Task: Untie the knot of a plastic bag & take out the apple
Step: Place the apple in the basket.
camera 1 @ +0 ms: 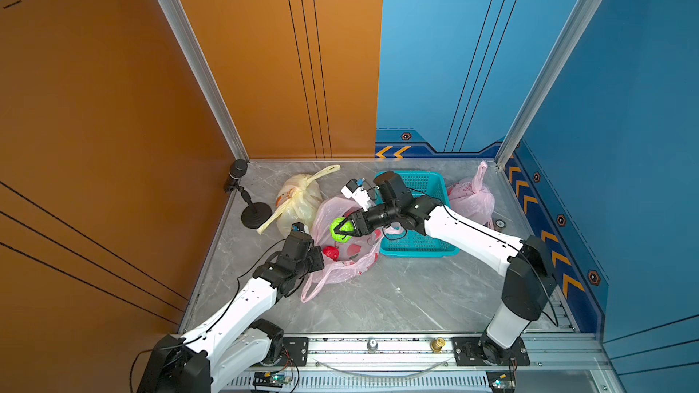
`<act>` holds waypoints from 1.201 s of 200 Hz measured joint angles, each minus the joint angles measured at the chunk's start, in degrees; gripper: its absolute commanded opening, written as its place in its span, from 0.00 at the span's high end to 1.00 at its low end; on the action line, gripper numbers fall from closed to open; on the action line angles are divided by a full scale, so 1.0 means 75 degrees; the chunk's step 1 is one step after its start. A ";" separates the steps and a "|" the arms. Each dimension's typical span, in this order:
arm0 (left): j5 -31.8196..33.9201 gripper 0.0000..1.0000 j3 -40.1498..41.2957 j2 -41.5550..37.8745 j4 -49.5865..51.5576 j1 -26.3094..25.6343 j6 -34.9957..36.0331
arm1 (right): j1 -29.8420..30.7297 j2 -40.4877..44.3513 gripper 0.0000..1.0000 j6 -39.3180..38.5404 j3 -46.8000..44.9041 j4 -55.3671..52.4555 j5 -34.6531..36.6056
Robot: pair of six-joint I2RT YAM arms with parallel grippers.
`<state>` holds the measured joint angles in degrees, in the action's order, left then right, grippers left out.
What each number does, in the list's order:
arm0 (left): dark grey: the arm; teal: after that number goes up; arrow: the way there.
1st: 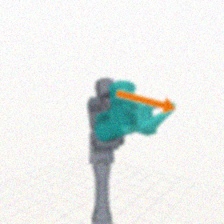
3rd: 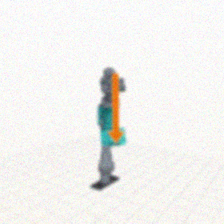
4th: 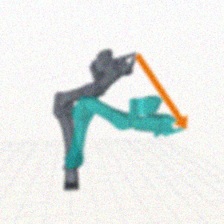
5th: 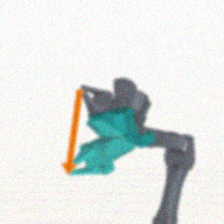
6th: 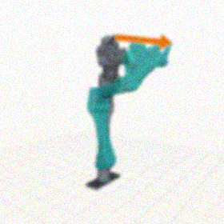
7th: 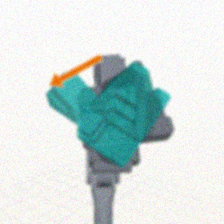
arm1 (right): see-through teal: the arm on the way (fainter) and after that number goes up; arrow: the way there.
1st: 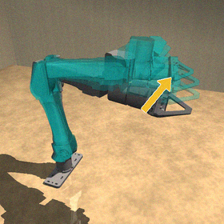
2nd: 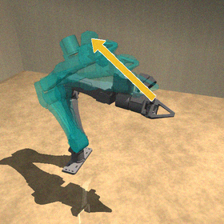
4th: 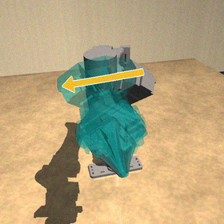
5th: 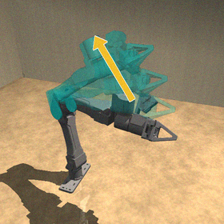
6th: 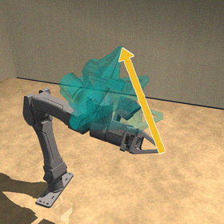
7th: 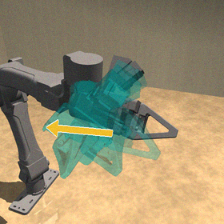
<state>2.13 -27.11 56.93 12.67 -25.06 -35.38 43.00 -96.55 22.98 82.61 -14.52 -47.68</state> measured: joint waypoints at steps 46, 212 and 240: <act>0.0338 0.95 -0.0388 0.0154 0.0160 -0.0478 0.0149 | -0.1329 0.1230 0.74 -0.0184 0.0382 -0.0664 0.1507; 0.0702 0.22 -0.1722 -0.1565 0.1533 -0.0329 0.1655 | -0.2594 -0.1699 0.42 -0.1084 0.0009 -0.3092 0.6569; 0.0682 0.22 -0.2250 -0.0525 0.1341 0.0239 0.2159 | -0.2594 -0.1542 0.30 -0.1142 -0.0029 -0.3130 0.6458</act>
<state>7.25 -43.99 52.99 22.72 -23.27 -19.18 23.55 -108.12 14.41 82.39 -38.00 0.75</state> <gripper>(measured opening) 0.779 0.659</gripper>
